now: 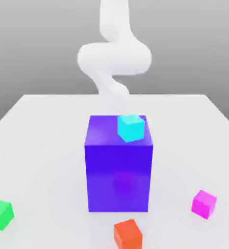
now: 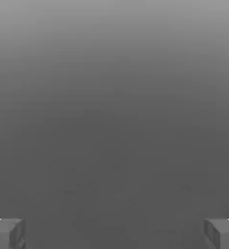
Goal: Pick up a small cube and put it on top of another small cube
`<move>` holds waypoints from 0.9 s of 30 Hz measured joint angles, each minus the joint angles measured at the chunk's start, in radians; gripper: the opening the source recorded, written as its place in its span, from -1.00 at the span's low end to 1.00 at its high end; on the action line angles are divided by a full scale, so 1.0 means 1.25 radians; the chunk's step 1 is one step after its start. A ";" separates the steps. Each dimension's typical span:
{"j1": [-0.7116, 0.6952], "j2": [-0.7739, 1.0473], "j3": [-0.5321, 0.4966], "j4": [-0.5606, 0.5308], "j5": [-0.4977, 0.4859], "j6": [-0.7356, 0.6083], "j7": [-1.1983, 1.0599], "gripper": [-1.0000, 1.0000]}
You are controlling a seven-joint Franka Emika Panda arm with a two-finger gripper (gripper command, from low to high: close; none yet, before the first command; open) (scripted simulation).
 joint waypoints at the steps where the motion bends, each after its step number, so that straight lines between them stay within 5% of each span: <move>1: 0.011 0.031 0.006 -0.009 0.005 0.015 -0.012 0.00; 15: 0.158 0.439 0.104 -0.121 0.017 0.207 -0.128 0.00; 27: 0.291 0.791 0.115 -0.183 -0.121 0.391 -0.102 0.00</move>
